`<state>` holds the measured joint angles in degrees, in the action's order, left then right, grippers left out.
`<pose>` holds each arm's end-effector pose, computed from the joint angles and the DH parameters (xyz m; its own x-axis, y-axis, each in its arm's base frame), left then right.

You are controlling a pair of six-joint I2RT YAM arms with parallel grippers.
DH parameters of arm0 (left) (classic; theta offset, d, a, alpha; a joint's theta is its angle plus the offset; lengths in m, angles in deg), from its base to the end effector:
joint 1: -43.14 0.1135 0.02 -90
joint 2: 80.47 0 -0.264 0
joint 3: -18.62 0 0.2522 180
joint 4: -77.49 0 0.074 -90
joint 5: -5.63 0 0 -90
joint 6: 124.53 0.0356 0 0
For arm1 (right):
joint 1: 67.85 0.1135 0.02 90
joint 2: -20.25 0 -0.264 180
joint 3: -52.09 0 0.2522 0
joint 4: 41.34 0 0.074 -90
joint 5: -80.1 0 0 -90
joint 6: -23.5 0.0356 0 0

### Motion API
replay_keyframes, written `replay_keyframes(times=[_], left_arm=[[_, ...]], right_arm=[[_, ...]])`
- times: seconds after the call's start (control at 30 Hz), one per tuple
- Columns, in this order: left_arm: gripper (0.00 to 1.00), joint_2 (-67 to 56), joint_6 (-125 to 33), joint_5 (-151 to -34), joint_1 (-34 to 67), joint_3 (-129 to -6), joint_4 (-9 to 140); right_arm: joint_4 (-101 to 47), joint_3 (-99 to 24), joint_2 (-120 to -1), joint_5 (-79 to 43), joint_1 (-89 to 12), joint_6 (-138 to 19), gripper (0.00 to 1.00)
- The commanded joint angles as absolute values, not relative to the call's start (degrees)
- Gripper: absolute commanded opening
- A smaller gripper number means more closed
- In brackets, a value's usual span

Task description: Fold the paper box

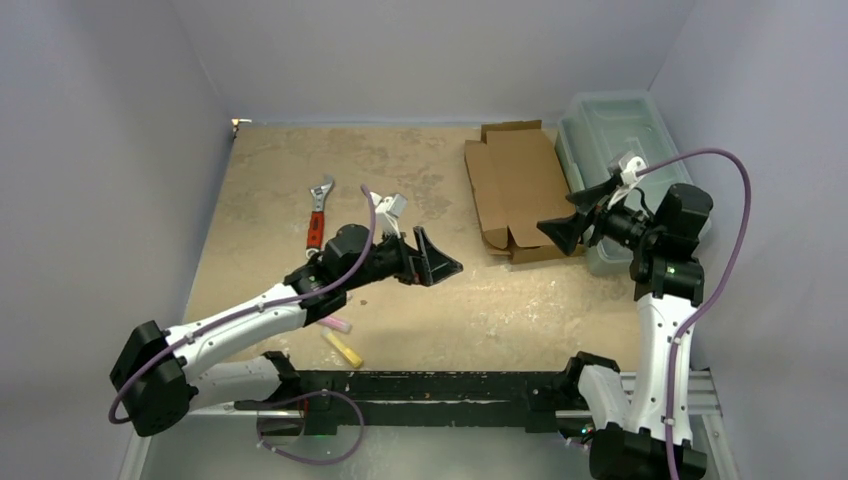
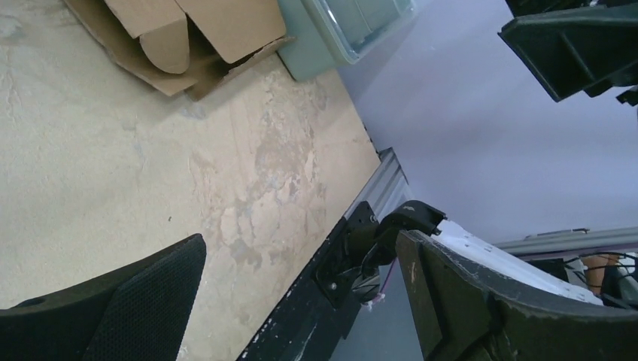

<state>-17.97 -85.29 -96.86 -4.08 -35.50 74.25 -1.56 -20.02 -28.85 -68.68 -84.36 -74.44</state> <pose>0.1670 -0.1918 0.2890 -0.7530 -0.2996 -0.5859 0.4384 0.4356 -0.7862 0.1695 -0.0185 0.3850 -0.1859 -0.0196 -0.9824 -0.6699 0.7340 0.1121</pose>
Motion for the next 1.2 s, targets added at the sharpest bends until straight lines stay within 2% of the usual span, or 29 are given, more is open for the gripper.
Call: replay_keyframes(times=[0.0,0.2,0.3,0.47,0.77,0.87,1.17], left_arm=[[0.99,-13.91,-84.76,-91.07,-6.19,-38.61,78.18],[0.99,-3.7,-83.15,-86.28,-5.67,-40.98,87.28],[0.98,3.77,-84.2,-91.98,-3.04,-43.33,93.21],[0.9,15.74,-92.02,-101.62,2.19,-45.14,107.65],[0.87,28.53,-92.21,-104.07,3.74,-53.07,106.34],[0.83,32.09,-93.53,-105.33,3.79,-56.03,107.39],[0.81,36.93,-96.95,-105.48,4.2,-60.24,110.97]], right_arm=[[2.94,-19.93,-28.52,-76.07,-84.47,-84.09,0.99],[3.33,-18.1,-28.37,-76.78,-84.47,-86.67,0.99],[2.17,-17.15,-28.58,-76.13,-84.46,-86.68,0.99],[-1.57,-14.64,-28.55,-75.03,-84.41,-85.05,0.99],[-2.83,-12.71,-29.52,-75.02,-84.46,-85.92,0.99],[-2.93,-12.32,-29.28,-75.17,-84.4,-85.92,0.99],[-3.29,-11.8,-29.07,-76.08,-83.9,-85.77,0.99]])
